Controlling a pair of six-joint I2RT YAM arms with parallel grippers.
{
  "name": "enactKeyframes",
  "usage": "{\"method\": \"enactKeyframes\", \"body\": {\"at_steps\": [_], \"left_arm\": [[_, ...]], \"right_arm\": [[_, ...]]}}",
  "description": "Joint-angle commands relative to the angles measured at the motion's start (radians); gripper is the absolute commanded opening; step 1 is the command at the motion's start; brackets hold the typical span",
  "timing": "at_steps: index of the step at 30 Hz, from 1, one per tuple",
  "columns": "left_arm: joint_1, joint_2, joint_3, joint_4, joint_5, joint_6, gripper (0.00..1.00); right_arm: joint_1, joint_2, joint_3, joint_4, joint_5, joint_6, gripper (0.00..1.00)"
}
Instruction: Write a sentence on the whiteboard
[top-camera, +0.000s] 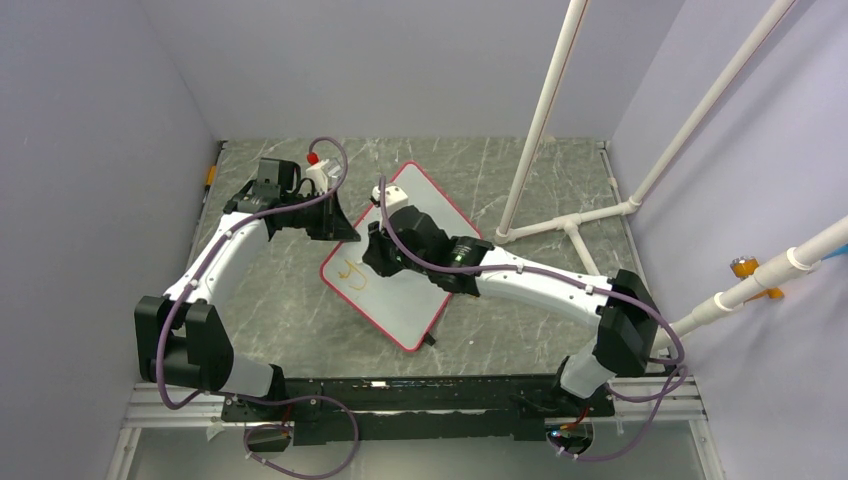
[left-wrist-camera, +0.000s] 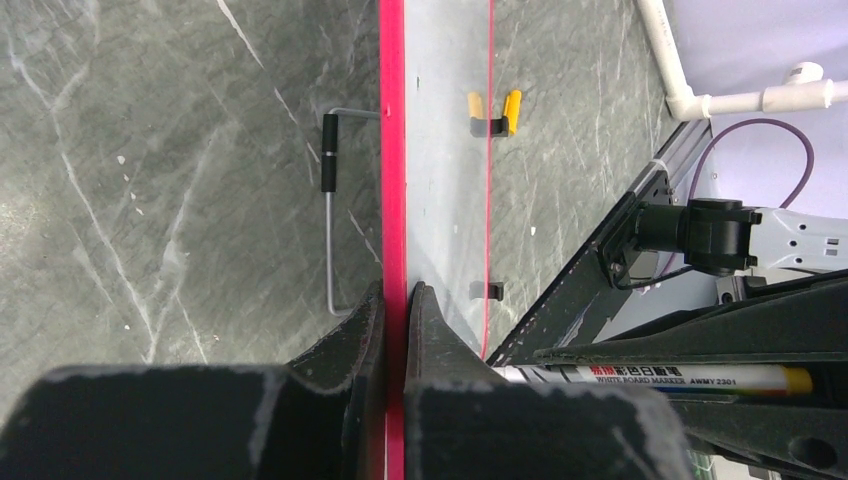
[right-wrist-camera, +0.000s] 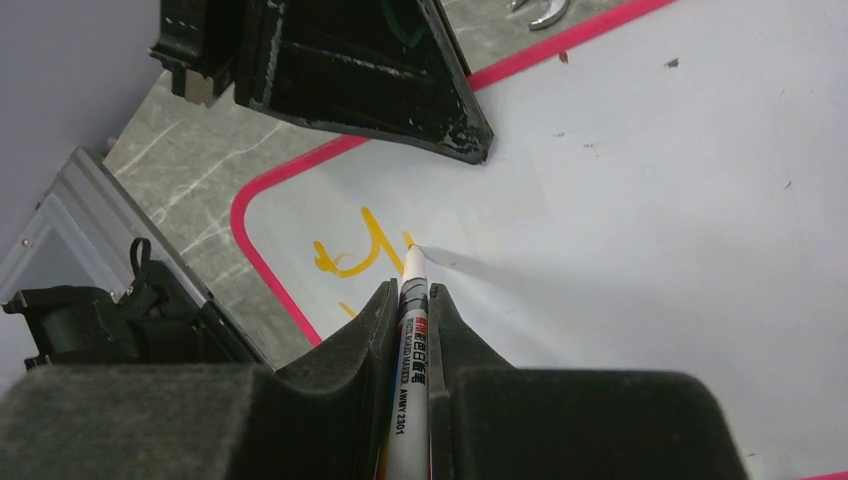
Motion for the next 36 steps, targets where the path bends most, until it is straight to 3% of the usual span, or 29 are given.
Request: {"method": "enactKeyframes", "body": {"at_steps": [1,9,20,36], "left_arm": [[-0.002,-0.042,0.01,0.052,-0.048,0.051,0.0],[-0.003,-0.042,0.01,0.052,-0.052,0.051,0.0],[-0.011,-0.041,0.009,0.049,-0.059,0.054,0.0],[-0.012,-0.039,0.01,0.047,-0.06,0.055,0.0]], "right_arm": [[0.0,-0.031,-0.051,0.028,-0.004,0.009,0.0],[0.0,-0.049,-0.078,0.005,0.036,0.005,0.0],[-0.009,0.008,0.026,-0.053,0.098,-0.041,0.0],[-0.007,0.059,0.123,-0.052,0.068,-0.066,0.0]]}}
